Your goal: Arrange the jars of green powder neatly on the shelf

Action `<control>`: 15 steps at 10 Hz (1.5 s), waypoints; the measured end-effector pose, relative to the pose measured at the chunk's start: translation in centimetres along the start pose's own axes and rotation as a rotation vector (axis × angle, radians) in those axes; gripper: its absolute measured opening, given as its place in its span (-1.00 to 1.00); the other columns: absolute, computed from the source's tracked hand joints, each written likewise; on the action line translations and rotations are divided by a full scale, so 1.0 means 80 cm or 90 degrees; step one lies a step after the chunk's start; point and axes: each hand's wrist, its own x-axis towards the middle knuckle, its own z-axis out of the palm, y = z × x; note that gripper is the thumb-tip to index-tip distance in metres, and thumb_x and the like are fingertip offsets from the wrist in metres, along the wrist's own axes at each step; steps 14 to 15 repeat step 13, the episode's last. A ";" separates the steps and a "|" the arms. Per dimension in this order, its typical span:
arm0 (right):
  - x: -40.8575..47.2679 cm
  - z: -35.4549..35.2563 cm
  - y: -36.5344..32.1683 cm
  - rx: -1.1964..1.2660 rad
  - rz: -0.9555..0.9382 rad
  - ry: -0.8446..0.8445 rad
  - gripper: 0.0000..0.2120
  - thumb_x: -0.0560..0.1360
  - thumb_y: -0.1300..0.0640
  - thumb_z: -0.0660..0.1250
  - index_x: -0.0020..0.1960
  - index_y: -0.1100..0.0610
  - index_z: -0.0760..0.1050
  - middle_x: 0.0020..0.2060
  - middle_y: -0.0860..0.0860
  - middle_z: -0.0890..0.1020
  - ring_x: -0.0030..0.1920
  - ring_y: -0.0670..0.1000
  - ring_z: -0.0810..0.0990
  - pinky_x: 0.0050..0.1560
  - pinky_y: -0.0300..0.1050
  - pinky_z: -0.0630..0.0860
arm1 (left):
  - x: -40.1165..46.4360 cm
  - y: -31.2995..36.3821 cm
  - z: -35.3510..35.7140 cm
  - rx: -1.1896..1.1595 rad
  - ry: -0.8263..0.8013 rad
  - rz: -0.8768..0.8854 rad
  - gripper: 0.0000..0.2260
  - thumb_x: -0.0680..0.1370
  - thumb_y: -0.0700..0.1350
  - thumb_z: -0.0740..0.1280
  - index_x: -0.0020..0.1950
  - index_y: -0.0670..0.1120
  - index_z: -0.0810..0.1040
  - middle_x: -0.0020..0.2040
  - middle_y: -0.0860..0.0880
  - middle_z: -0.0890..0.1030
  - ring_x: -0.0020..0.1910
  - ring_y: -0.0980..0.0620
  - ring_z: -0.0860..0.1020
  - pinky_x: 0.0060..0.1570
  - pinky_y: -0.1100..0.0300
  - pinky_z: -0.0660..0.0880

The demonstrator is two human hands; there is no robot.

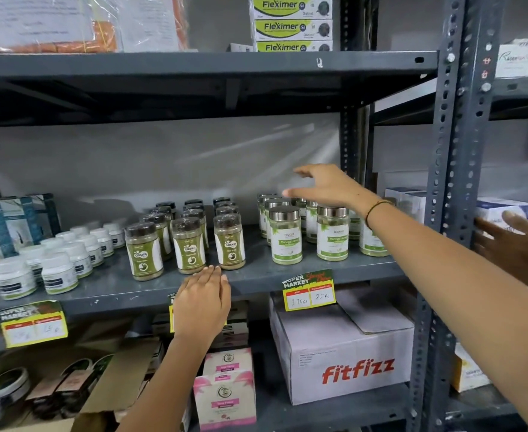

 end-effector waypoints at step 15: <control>0.054 0.115 -0.111 -0.067 -0.067 -0.159 -0.28 0.41 -0.25 0.41 0.44 0.11 0.43 0.37 0.08 0.53 0.33 0.13 0.51 0.33 0.06 0.44 | 0.002 -0.002 -0.001 -0.034 0.029 0.011 -0.62 0.59 0.01 0.10 0.13 -0.15 0.63 0.10 -0.11 0.66 0.12 -0.04 0.59 0.18 0.05 0.45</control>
